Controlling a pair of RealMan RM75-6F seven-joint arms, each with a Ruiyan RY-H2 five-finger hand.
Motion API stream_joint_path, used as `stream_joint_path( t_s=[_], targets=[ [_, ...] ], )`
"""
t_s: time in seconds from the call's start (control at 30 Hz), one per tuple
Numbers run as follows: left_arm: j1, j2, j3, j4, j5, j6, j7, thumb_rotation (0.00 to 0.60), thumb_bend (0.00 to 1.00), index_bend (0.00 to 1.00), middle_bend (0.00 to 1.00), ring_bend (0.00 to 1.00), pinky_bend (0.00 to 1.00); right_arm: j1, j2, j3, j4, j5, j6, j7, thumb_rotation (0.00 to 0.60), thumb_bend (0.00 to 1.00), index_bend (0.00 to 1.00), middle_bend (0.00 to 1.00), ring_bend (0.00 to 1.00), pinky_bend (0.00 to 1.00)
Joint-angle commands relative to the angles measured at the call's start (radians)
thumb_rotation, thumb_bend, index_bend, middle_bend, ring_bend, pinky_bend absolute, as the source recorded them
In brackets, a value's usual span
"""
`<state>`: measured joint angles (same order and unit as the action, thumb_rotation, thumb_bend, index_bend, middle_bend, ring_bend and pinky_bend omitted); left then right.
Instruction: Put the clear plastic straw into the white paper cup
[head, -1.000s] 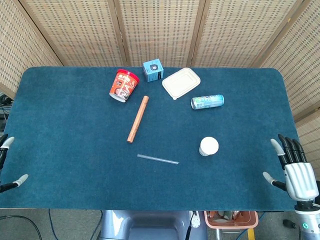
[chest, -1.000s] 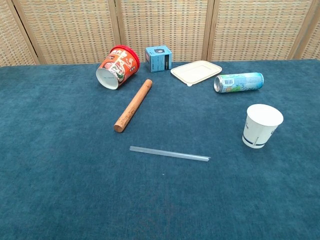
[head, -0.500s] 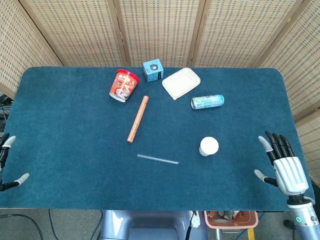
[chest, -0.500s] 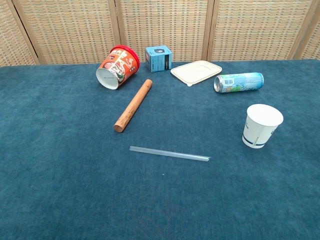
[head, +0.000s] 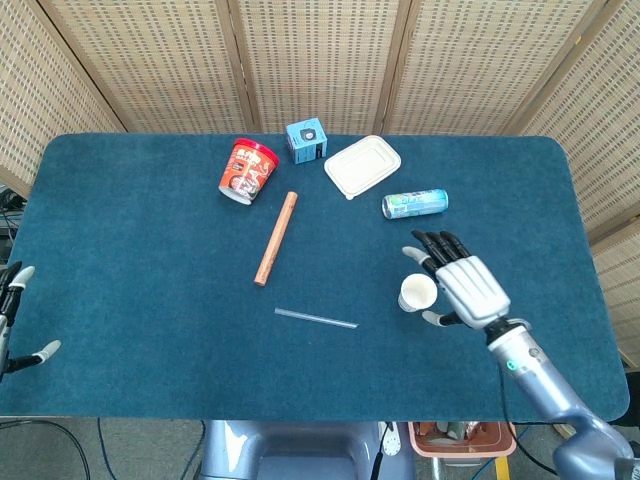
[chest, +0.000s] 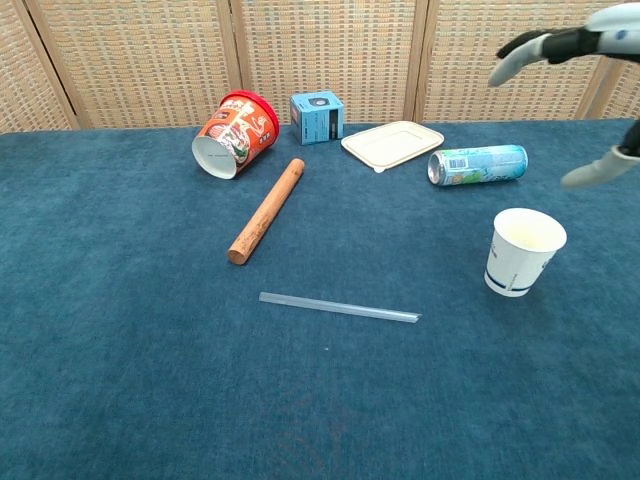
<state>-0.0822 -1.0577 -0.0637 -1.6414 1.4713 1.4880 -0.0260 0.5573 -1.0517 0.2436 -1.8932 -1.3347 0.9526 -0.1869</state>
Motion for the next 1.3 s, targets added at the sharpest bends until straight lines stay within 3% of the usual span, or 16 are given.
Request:
stream_joint_path(
  t_s=[0.03,0.13,0.27,0.6,0.77,1.03,1.3],
  targets=[
    [-0.008,0.001,-0.007,0.004,-0.016,-0.016,-0.007,0.600,0.05,0.00,0.00,0.00,0.00,0.180,-0.112,0.059,-0.011,0.249,-0.117,-0.198,0.600,0.00,0.26,0.00,0.00,0.00],
    [-0.014,0.004,-0.016,0.010,-0.037,-0.030,-0.020,0.600,0.05,0.00,0.00,0.00,0.00,0.282,-0.238,0.055,0.038,0.428,-0.098,-0.330,0.600,0.01,0.30,0.00,0.00,0.00],
    [-0.019,0.007,-0.022,0.015,-0.051,-0.042,-0.031,0.600,0.05,0.00,0.00,0.00,0.00,0.363,-0.336,0.041,0.088,0.565,-0.070,-0.426,0.600,0.04,0.35,0.00,0.00,0.00],
    [-0.034,0.010,-0.030,0.026,-0.080,-0.076,-0.048,0.600,0.05,0.00,0.00,0.00,0.00,0.487,-0.544,0.019,0.256,0.822,0.001,-0.504,0.600,0.19,0.43,0.00,0.00,0.00],
    [-0.038,0.012,-0.033,0.029,-0.089,-0.086,-0.057,0.600,0.05,0.00,0.00,0.00,0.00,0.513,-0.644,-0.002,0.338,0.861,0.027,-0.516,0.600,0.25,0.46,0.00,0.00,0.00],
    [-0.038,0.016,-0.036,0.031,-0.099,-0.089,-0.065,0.600,0.06,0.00,0.00,0.00,0.00,0.522,-0.730,-0.022,0.407,0.863,0.026,-0.507,0.600,0.38,0.48,0.00,0.00,0.00],
    [-0.041,0.017,-0.036,0.032,-0.103,-0.095,-0.066,0.600,0.06,0.00,0.00,0.00,0.00,0.517,-0.782,-0.023,0.448,0.826,0.014,-0.476,0.600,0.38,0.48,0.00,0.00,0.00]
  ],
)
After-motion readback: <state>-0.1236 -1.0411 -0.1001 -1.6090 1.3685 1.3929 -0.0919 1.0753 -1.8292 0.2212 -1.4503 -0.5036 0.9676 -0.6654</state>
